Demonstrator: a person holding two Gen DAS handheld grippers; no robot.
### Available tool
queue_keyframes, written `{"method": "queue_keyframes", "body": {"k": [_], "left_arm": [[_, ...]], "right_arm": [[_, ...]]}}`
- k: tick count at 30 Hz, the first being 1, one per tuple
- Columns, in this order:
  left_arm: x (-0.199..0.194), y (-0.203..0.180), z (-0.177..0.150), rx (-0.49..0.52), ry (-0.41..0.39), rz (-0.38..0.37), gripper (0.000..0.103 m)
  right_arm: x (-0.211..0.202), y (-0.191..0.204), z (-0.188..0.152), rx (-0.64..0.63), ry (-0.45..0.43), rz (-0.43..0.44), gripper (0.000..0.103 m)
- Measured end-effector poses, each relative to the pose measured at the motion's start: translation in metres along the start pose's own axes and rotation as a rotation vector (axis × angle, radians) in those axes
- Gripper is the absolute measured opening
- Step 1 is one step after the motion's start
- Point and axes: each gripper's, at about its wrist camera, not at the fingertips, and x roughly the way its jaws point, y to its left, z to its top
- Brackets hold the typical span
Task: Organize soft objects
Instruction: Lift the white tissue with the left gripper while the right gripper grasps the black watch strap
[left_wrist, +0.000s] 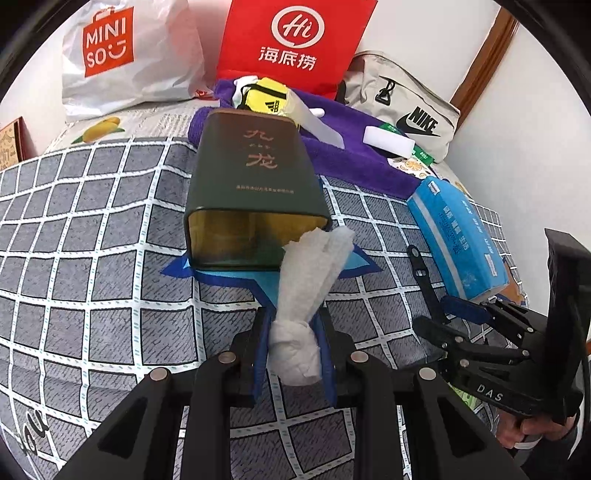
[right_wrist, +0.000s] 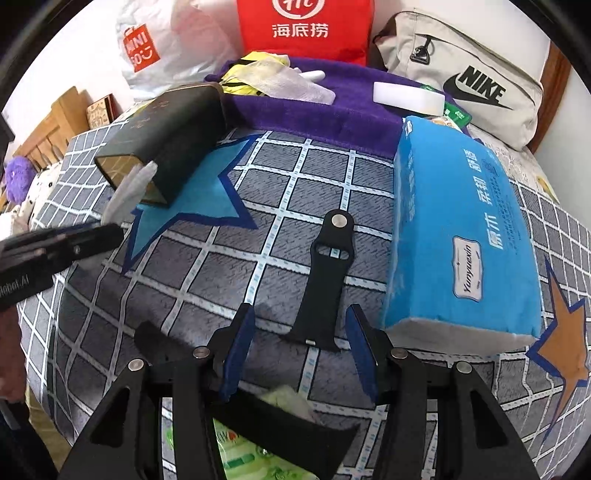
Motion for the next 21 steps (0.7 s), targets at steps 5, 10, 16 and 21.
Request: {"method": "queue_keyframes", "body": {"k": [5, 10, 16, 21], "left_arm": [[0.002, 0.005, 0.001, -0.015, 0.004, -0.003, 0.024], [-0.001, 0.009, 0.002, -0.023, 0.003, -0.003, 0.024], [-0.004, 0.010, 0.002, -0.024, 0.002, -0.006, 0.024], [-0.007, 0.011, 0.002, -0.026, -0.001, -0.007, 0.024]], "right_arm": [[0.001, 0.003, 0.001, 0.006, -0.010, -0.004, 0.044], [-0.002, 0.001, 0.001, 0.023, -0.001, 0.016, 0.025], [-0.008, 0.011, -0.004, -0.019, 0.027, 0.085, 0.024], [-0.004, 0.013, 0.001, -0.010, 0.032, 0.078, 0.025]]}}
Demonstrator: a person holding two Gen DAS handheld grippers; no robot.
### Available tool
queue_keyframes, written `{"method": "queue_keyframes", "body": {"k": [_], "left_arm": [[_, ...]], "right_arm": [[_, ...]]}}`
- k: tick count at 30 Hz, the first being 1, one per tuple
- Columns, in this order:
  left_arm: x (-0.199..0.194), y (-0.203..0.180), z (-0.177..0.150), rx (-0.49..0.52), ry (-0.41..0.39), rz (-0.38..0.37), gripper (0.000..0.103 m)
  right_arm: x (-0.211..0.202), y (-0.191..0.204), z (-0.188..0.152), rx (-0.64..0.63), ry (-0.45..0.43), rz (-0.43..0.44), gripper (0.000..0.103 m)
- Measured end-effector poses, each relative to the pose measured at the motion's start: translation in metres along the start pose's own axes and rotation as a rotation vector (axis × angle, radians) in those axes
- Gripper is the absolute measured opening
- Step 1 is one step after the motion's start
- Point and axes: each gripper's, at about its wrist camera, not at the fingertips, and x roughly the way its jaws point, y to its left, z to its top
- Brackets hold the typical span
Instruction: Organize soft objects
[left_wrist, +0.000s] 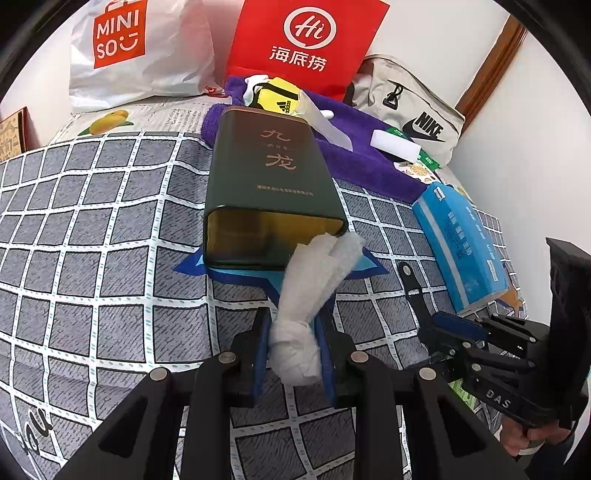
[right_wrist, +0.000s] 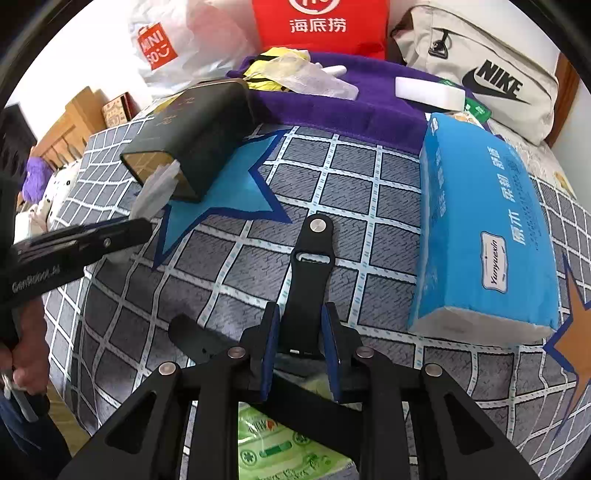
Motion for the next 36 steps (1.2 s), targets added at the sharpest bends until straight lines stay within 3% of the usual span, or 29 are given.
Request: {"method": "queue_keyframes", "body": {"k": [8, 10, 15, 27, 36], "left_arm": [[-0.006, 0.005, 0.000, -0.010, -0.008, 0.011, 0.024], [-0.008, 0.005, 0.001, -0.006, -0.013, 0.014, 0.024], [-0.014, 0.004, 0.003, -0.005, -0.020, 0.010, 0.024], [-0.053, -0.011, 0.018, 0.010, -0.090, 0.022, 0.024], [-0.067, -0.026, 0.042, 0.020, -0.133, 0.025, 0.024]], "right_arm": [[0.010, 0.009, 0.006, -0.049, -0.040, -0.049, 0.028], [0.010, 0.003, 0.006, -0.031, -0.047, -0.030, 0.022], [0.006, -0.009, 0.010, 0.033, -0.038, 0.038, 0.021], [-0.044, -0.010, 0.025, 0.002, -0.144, 0.055, 0.021], [-0.079, -0.032, 0.048, -0.007, -0.223, 0.046, 0.021]]}}
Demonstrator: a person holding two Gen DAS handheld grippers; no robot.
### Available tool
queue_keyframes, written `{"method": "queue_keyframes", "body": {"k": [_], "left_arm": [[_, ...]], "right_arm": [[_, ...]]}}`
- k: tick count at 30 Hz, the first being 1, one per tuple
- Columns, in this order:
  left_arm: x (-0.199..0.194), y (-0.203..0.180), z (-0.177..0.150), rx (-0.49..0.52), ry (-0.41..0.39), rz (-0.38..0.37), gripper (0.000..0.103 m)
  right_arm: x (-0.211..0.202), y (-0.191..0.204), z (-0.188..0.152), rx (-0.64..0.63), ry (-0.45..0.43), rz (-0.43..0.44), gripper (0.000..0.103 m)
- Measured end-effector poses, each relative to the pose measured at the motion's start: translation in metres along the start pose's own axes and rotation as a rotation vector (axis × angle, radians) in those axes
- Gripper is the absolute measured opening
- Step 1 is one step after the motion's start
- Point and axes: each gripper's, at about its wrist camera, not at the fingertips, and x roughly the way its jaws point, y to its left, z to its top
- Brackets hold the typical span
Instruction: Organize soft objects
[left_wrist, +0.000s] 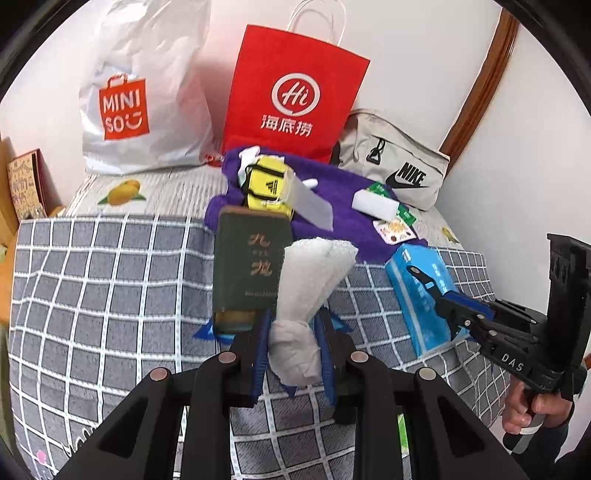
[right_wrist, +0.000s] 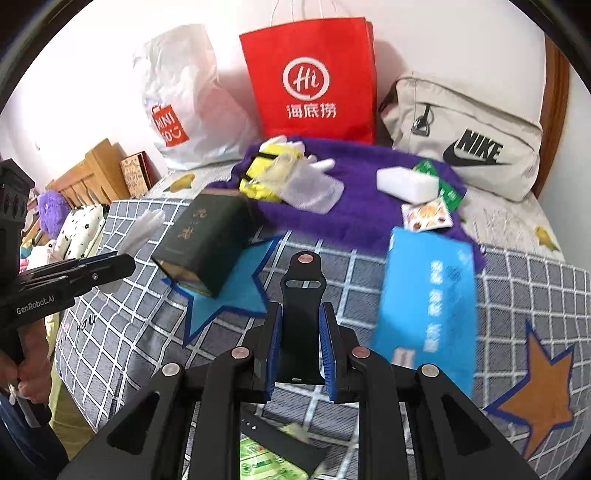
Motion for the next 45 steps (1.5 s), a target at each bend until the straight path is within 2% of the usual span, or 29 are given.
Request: {"method": "queue_keyframes", "body": {"k": [11, 20, 35, 45], "left_arm": [[0.010, -0.017, 0.041, 0.026, -0.018, 0.023, 0.024], [0.033, -0.022, 0.072, 0.023, -0.004, 0.049, 0.023], [0.081, -0.022, 0.120, 0.010, 0.015, 0.069, 0.023], [0.115, -0.018, 0.137, 0.009, 0.051, 0.059, 0.023]], "right_arm": [[-0.013, -0.034, 0.030, 0.013, -0.050, -0.001, 0.021], [-0.001, -0.058, 0.059, 0.024, -0.063, 0.011, 0.021], [0.057, -0.091, 0.111, -0.016, -0.019, 0.016, 0.021], [0.111, -0.094, 0.118, -0.062, 0.085, 0.048, 0.021]]}}
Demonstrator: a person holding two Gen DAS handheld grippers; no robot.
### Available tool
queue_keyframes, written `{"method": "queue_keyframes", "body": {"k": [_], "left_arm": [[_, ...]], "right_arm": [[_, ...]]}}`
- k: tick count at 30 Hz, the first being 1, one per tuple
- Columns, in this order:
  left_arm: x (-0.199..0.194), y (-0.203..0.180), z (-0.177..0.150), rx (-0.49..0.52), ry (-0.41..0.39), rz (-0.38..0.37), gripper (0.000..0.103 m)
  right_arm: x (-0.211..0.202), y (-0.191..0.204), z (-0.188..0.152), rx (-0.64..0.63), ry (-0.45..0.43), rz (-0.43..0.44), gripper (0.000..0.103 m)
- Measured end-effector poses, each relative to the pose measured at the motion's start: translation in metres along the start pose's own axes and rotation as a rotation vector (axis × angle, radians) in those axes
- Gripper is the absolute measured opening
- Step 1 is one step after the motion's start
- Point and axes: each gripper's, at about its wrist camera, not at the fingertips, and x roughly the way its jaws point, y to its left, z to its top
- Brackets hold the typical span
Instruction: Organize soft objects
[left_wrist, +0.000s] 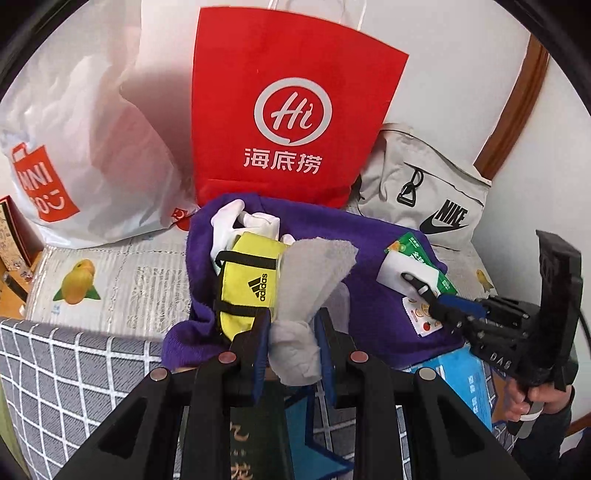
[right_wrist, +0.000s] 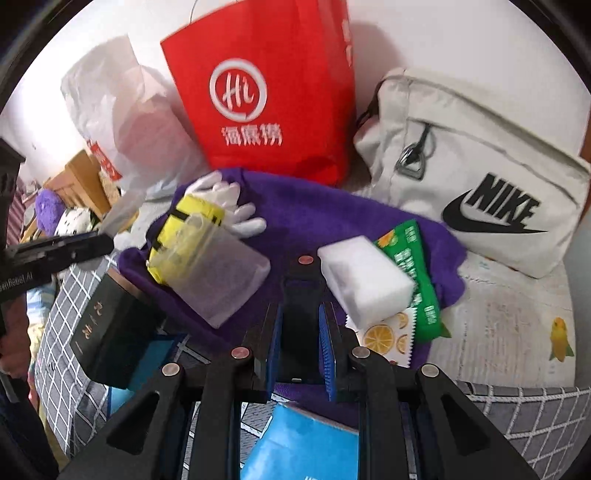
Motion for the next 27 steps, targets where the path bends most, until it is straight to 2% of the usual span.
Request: {"method": "queue_keyframes", "body": {"k": [14, 27], "left_arm": [[0.039, -0.008, 0.013, 0.007, 0.059, -0.005, 0.023], [0.062, -0.023, 0.017, 0.030, 0.105, -0.012, 0.024]], "right_arm": [[0.037, -0.019, -0.001, -0.007, 0.094, 0.006, 0.021], [0.049, -0.027, -0.008, -0.018, 0.145, 0.024, 0.021]]}}
